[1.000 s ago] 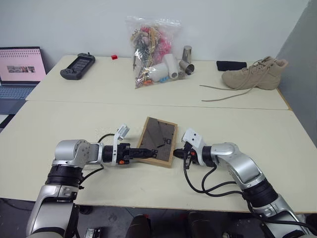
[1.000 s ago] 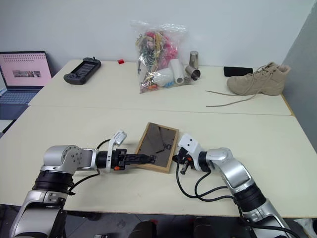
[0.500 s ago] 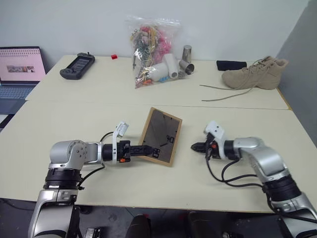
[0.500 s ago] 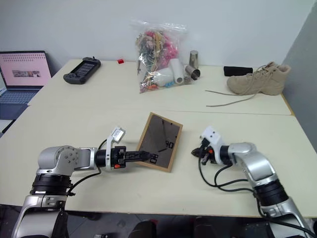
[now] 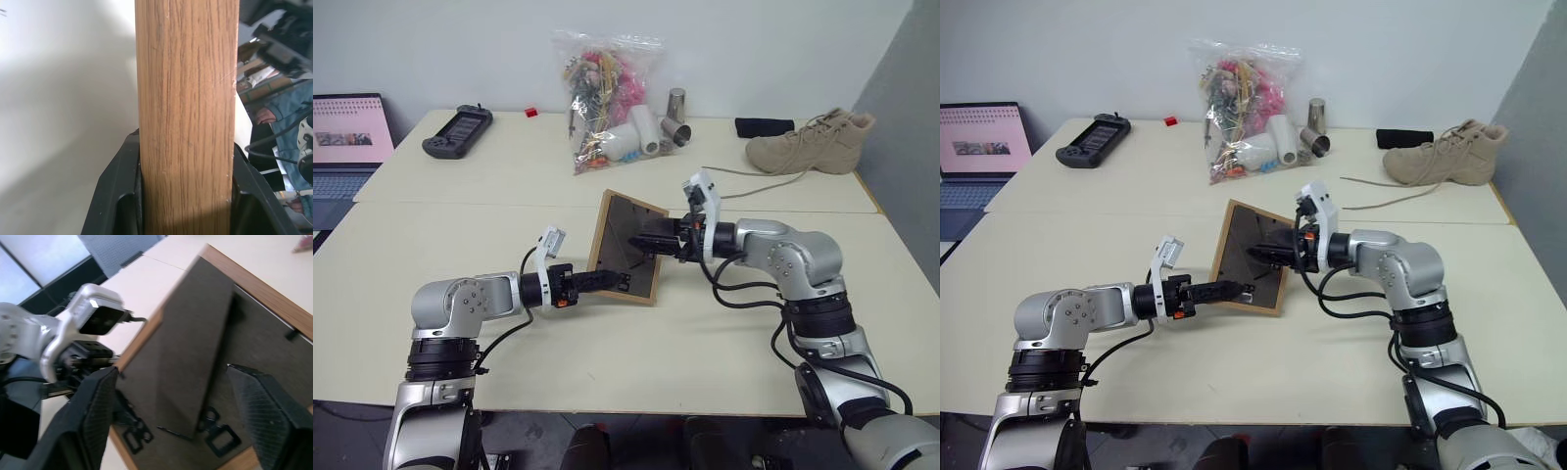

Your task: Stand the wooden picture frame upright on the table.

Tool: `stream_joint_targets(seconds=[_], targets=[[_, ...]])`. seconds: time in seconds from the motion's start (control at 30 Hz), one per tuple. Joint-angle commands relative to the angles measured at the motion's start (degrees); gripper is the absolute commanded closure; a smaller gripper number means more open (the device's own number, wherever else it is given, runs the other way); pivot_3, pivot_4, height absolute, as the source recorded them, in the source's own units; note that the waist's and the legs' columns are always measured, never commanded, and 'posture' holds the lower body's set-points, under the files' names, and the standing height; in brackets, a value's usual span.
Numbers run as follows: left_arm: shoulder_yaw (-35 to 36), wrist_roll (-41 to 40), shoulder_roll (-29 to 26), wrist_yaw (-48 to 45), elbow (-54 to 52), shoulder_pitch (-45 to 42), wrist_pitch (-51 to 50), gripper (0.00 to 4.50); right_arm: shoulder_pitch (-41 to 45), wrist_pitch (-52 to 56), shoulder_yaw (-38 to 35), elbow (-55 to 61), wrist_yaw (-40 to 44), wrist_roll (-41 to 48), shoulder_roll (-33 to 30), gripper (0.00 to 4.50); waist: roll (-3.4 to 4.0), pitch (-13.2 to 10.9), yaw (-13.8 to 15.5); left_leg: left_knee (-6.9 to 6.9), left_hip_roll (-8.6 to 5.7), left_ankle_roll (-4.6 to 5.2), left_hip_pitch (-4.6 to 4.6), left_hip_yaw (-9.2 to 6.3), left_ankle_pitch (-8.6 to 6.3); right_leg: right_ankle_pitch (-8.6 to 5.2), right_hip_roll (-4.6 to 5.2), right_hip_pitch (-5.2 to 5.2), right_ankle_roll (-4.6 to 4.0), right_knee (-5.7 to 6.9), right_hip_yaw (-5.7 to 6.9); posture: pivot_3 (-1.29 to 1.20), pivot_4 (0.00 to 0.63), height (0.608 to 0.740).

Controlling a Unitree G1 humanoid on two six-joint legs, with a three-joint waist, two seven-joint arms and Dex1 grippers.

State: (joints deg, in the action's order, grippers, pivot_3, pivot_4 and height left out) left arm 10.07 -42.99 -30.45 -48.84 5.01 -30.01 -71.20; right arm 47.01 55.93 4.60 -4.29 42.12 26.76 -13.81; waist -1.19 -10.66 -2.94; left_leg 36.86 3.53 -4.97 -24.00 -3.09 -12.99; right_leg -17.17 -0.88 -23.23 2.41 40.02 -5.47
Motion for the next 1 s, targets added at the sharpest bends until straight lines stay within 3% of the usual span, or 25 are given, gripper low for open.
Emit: stream_joint_targets(seconds=[0.03, 0.57, 1.0], targets=[[2.75, -3.25, 0.41, 0.46, -4.07, -0.16, 0.48, 3.20, 1.33, -2.84, 0.51, -0.23, -2.32, -1.54, 1.19, 0.06, 0.00, 0.00, -0.12, -0.01, 0.01, 0.00, 0.00, 0.00, 0.00, 0.00, 0.00, 0.00, 0.00, 0.00, 0.00, 0.00, 0.150, 0.740], [2.81, -4.48, 0.44, 2.35, -5.14, 0.23, 0.98, 3.20, -0.55, 1.22, 2.78, 10.31, -0.27, 5.42, 4.58, 0.06, 0.00, 0.00, -0.32, -0.04, 0.04, 0.00, 0.02, -0.02, 0.00, 0.00, -0.03, -0.01, 0.00, 0.01, 0.02, 0.00, 0.150, 0.740], [3.10, -4.80, 0.21, 3.55, -4.99, 1.18, 1.00, 3.20, -5.02, 9.90, -4.59, 16.97, 3.05, 16.12, -2.03, 0.06, 0.00, -0.01, -0.32, -0.05, 0.06, 0.00, 0.02, -0.02, 0.00, 0.00, -0.05, -0.01, 0.00, -0.01, 0.02, 0.00, 0.150, 0.740]])
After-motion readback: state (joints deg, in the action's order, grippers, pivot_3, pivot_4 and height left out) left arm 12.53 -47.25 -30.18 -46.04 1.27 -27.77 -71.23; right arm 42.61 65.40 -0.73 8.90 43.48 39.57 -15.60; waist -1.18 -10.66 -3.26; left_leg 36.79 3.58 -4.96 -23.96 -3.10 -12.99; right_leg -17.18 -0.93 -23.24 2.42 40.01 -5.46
